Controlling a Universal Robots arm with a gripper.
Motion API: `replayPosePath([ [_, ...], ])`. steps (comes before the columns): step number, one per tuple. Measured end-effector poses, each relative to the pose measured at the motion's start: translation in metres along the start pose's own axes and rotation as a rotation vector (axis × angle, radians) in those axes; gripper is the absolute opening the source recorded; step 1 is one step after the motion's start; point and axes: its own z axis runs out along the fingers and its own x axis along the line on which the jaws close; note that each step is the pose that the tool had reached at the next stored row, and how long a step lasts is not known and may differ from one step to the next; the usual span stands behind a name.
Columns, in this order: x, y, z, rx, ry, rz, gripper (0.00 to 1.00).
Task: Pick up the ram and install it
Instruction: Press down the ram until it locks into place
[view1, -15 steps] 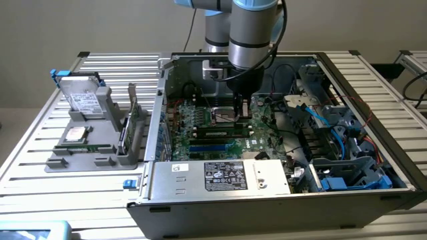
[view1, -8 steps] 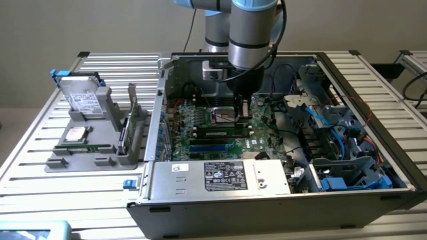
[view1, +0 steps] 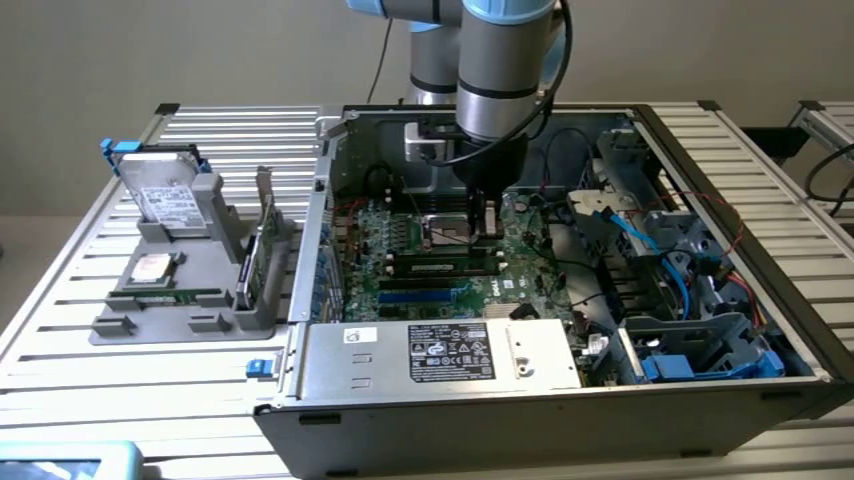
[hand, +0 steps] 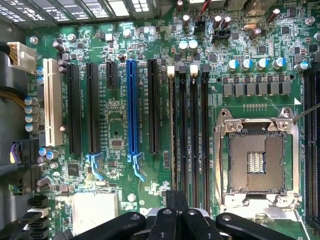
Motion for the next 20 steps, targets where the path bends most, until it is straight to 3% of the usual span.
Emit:
replayPosePath([
  [20,-0.0003,0.0003,0.0036,0.0,0.0001,0.0,0.11],
])
